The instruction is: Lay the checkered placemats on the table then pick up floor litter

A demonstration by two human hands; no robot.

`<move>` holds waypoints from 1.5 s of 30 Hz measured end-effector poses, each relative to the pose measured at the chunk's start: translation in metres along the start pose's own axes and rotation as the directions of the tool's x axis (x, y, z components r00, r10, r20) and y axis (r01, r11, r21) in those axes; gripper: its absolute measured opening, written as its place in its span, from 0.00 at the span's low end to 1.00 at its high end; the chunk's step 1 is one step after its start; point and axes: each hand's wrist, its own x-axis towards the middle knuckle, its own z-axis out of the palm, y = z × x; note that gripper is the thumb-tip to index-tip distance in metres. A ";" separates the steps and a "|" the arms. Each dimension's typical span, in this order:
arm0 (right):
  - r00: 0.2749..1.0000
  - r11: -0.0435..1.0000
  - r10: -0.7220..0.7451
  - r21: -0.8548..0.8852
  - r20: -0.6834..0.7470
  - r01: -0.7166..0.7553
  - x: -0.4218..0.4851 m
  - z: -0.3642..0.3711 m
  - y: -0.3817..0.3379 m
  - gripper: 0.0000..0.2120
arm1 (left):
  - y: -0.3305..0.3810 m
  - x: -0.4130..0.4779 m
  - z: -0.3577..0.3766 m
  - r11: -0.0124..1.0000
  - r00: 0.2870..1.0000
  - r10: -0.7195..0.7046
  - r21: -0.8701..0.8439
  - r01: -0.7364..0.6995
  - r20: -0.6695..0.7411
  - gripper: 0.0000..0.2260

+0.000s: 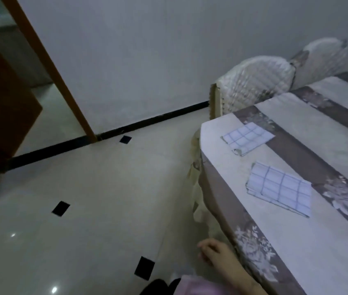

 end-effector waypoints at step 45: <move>0.339 0.531 0.505 0.596 -0.793 0.603 -0.035 -0.121 -0.102 0.05 | 0.566 0.038 0.144 0.061 0.003 0.606 -0.043 -0.997 0.795 0.20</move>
